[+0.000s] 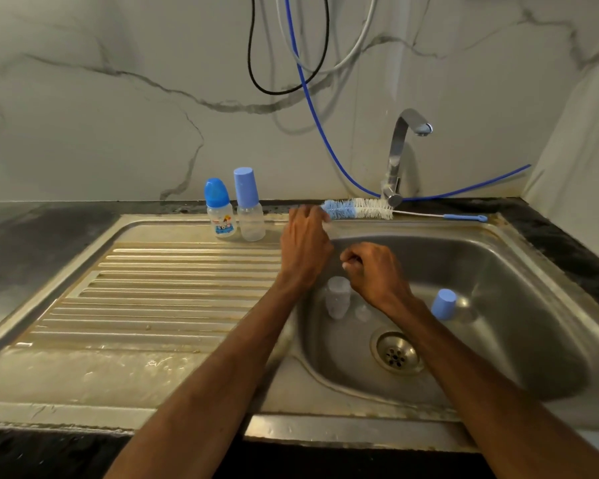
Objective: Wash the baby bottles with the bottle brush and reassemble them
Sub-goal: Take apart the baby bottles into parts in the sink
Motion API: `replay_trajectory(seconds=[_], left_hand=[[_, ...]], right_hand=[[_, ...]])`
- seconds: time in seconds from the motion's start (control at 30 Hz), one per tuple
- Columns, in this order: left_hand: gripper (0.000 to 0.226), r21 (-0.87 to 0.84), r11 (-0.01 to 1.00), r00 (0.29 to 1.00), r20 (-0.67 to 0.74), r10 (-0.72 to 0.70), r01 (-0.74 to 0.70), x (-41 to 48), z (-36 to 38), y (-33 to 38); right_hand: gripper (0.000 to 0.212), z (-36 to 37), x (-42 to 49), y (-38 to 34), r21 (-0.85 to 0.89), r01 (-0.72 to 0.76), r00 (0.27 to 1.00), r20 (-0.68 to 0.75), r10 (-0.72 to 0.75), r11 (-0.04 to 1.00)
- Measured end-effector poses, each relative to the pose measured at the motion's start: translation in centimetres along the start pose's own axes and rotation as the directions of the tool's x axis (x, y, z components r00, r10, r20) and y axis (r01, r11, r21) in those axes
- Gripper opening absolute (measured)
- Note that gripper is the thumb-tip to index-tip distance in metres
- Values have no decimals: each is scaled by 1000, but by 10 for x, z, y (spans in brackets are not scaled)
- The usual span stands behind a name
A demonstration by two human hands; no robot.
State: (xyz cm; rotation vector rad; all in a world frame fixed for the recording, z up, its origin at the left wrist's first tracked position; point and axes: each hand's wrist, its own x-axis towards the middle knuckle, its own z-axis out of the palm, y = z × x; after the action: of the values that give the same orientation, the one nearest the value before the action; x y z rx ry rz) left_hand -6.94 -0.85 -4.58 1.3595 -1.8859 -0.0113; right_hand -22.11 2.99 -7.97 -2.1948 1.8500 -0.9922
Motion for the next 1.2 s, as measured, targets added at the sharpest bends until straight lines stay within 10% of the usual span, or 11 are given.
replay_trajectory(seconds=[0.17, 0.27, 0.43, 0.73, 0.9, 1.2], left_hand=[[71, 269, 953, 926, -378, -29, 140, 50, -39, -18], [81, 439, 830, 922, -327, -208, 343, 73, -50, -39], [78, 574, 762, 953, -137, -270, 299, 65, -43, -51], [46, 124, 989, 990, -105, 93, -79, 51, -41, -17], [48, -44, 954, 950, 91, 299, -296, 20, -34, 41], [75, -289, 948, 953, 222, 205, -136, -39, 16, 62]], right_hand=[[10, 4, 3, -3, 16, 21, 999, 24, -21, 1000], [13, 3, 3, -2, 52, 41, 999, -1, -41, 998], [17, 1, 5, -1, 70, 57, 998, -2, -57, 996], [11, -21, 5, -1, 264, 4, 993, -118, 29, 965], [35, -59, 7, -11, 809, -134, 973, -3, 233, 573], [8, -99, -17, 31, 826, -252, 945, 98, 312, 504]])
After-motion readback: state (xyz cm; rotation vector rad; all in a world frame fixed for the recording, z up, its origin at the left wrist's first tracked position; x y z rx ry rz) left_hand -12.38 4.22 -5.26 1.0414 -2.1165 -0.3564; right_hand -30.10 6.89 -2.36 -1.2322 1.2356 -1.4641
